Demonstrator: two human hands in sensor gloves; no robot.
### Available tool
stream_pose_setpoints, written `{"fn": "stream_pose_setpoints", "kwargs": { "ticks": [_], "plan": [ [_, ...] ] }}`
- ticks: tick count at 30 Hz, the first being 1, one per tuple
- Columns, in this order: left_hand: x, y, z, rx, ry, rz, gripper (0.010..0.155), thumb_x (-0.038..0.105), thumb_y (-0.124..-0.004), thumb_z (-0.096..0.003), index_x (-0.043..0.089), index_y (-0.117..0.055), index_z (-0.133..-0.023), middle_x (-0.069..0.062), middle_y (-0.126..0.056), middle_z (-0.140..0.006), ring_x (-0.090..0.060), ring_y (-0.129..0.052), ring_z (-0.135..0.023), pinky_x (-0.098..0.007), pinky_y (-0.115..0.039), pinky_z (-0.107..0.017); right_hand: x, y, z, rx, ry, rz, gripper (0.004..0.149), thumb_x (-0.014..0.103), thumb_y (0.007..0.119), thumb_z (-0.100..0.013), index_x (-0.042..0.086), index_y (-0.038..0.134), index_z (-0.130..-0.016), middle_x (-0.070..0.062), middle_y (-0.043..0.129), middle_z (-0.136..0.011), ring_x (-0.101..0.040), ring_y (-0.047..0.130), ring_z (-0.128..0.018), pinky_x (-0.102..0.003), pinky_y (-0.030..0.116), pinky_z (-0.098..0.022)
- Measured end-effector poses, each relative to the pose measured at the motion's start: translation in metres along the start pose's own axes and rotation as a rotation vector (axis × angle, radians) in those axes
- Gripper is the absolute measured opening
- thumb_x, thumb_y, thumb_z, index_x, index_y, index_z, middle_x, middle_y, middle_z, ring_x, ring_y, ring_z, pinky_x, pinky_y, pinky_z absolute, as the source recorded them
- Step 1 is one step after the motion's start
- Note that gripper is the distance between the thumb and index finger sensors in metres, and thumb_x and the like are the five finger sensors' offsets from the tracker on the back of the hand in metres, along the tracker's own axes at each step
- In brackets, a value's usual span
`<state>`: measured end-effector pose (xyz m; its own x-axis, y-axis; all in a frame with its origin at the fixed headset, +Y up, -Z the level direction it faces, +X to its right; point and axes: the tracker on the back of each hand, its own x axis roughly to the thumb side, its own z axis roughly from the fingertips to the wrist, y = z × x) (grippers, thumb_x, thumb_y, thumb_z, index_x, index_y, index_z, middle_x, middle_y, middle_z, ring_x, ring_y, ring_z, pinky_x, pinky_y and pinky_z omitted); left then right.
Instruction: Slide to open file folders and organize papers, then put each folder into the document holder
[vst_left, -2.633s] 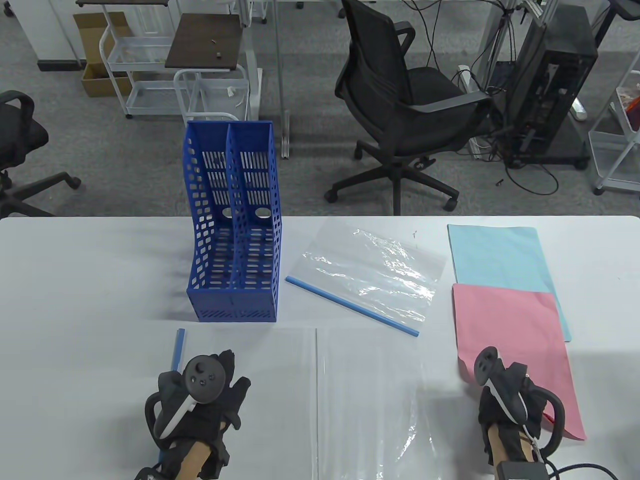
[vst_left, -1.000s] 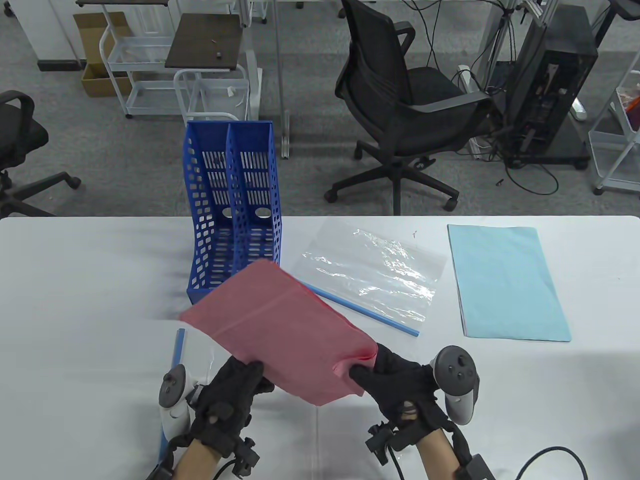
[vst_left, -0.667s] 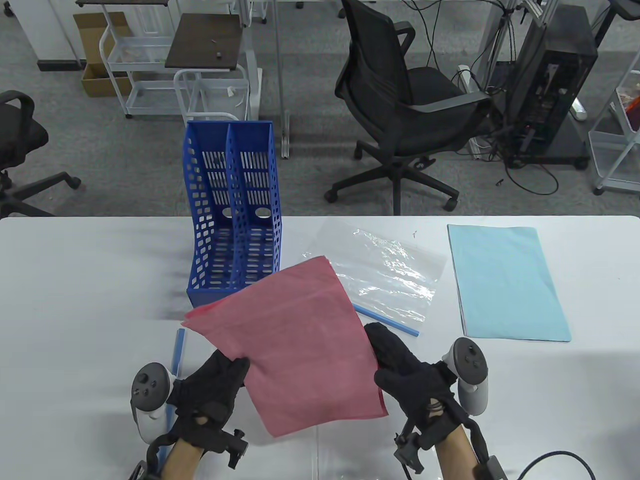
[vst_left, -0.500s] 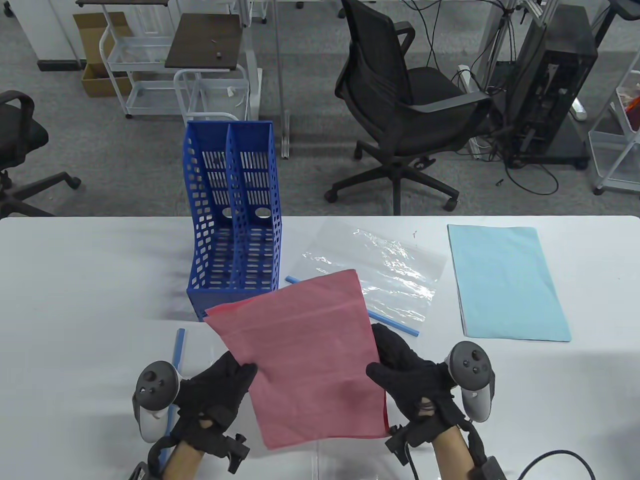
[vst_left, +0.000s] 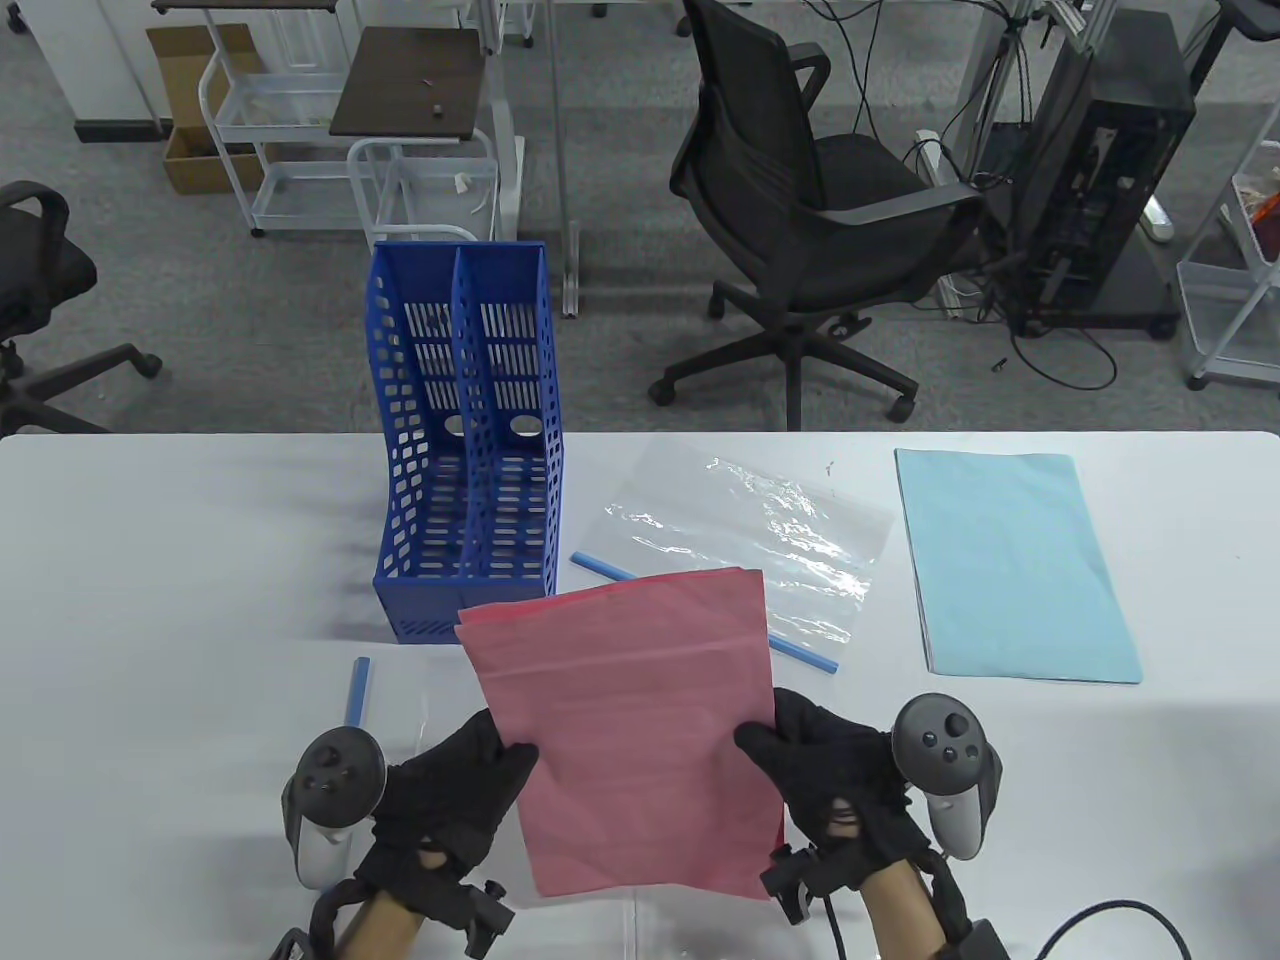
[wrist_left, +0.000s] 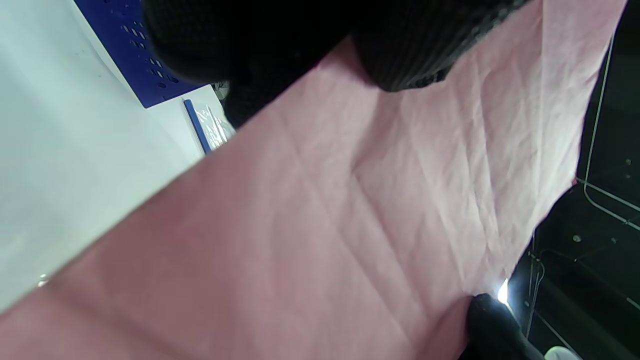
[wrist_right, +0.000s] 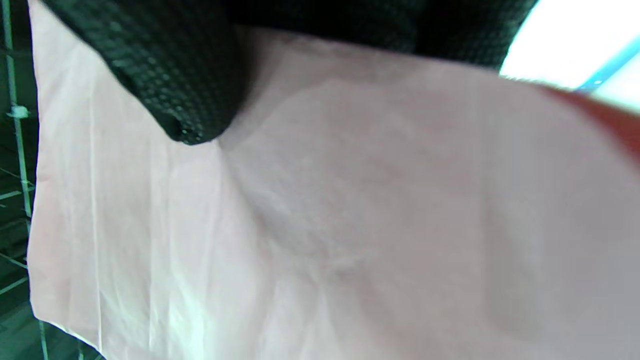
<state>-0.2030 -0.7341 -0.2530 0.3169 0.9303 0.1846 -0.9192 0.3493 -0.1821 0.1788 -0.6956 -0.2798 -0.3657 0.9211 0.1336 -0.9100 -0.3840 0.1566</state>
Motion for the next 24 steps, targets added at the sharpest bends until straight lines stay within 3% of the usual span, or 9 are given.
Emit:
{"fn": "stream_pose_setpoints", "kwargs": {
  "ticks": [7,14,22,24],
  "plan": [
    [0.001,-0.015,0.000,-0.074,0.051,-0.007,0.045,0.036,-0.086,-0.0447,0.024,-0.087,-0.088,-0.004,-0.101,-0.071,-0.022,-0.108,-0.051,-0.044,-0.089,-0.046,-0.023,-0.012,0.000,0.053,0.180,-0.051,0.041,0.037,0.088,-0.036,0.019,0.093,-0.072,-0.001,0.110,-0.053,-0.017,0.113,-0.035,-0.040,0.093,-0.041],
    [-0.002,-0.010,0.000,-0.016,0.092,-0.144,0.053,0.038,-0.085,-0.0451,0.023,-0.080,-0.095,-0.006,-0.096,-0.083,-0.027,-0.104,-0.064,-0.049,-0.084,-0.055,-0.059,-0.034,0.000,0.059,0.388,-0.066,0.041,0.035,0.088,-0.036,0.017,0.093,-0.073,-0.003,0.110,-0.053,-0.017,0.112,-0.033,-0.040,0.092,-0.041],
    [0.004,0.000,0.003,0.078,0.138,-0.508,0.058,0.042,-0.084,-0.0453,0.023,-0.077,-0.099,-0.007,-0.092,-0.090,-0.030,-0.101,-0.073,-0.052,-0.081,-0.060,-0.090,-0.053,0.004,0.078,0.600,0.018,0.041,0.034,0.087,-0.038,0.014,0.092,-0.073,-0.004,0.109,-0.053,-0.017,0.112,-0.033,-0.040,0.092,-0.042],
    [0.007,-0.001,0.003,0.104,0.128,-0.664,0.060,0.043,-0.083,-0.0452,0.024,-0.075,-0.101,-0.007,-0.091,-0.093,-0.031,-0.099,-0.077,-0.053,-0.079,-0.062,-0.095,-0.055,0.005,0.090,0.647,0.029,0.042,0.034,0.086,-0.038,0.014,0.091,-0.074,-0.004,0.109,-0.054,-0.017,0.112,-0.034,-0.040,0.092,-0.042]
  ]
}}
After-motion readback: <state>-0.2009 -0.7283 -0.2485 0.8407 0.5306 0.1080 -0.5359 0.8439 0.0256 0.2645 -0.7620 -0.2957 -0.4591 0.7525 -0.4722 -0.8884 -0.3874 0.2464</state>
